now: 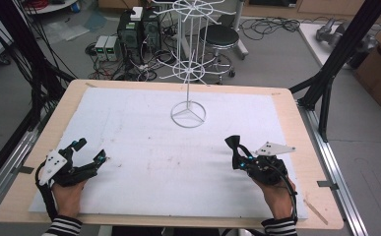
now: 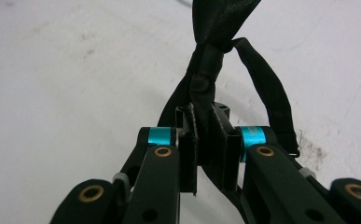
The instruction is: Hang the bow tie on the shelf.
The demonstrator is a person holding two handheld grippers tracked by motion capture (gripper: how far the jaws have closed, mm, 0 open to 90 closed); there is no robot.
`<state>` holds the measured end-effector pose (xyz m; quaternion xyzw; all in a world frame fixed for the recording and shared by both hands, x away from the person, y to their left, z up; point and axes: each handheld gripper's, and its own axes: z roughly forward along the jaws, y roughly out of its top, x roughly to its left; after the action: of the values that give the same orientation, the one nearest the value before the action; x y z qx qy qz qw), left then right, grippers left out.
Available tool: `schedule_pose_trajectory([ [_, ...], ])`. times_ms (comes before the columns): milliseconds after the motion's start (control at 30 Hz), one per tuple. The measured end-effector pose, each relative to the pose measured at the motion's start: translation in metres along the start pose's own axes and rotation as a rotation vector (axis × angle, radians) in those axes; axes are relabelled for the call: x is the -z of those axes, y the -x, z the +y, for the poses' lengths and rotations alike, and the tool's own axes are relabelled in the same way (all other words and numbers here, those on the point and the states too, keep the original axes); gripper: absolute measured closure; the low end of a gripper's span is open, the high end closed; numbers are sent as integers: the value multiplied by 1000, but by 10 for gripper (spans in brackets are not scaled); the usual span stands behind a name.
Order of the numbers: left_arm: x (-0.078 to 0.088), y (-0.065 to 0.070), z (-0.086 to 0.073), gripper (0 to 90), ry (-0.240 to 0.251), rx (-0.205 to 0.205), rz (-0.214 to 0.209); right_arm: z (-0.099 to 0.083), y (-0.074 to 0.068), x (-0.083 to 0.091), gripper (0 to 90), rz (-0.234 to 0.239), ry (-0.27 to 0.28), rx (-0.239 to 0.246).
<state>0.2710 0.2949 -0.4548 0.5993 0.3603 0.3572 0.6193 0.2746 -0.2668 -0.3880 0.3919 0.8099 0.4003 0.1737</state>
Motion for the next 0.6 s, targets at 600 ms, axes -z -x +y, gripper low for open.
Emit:
schedule_pose_trajectory([
  [600,0,0,0,172,0,1,0,24,2,-2,822,-48,232,-60],
])
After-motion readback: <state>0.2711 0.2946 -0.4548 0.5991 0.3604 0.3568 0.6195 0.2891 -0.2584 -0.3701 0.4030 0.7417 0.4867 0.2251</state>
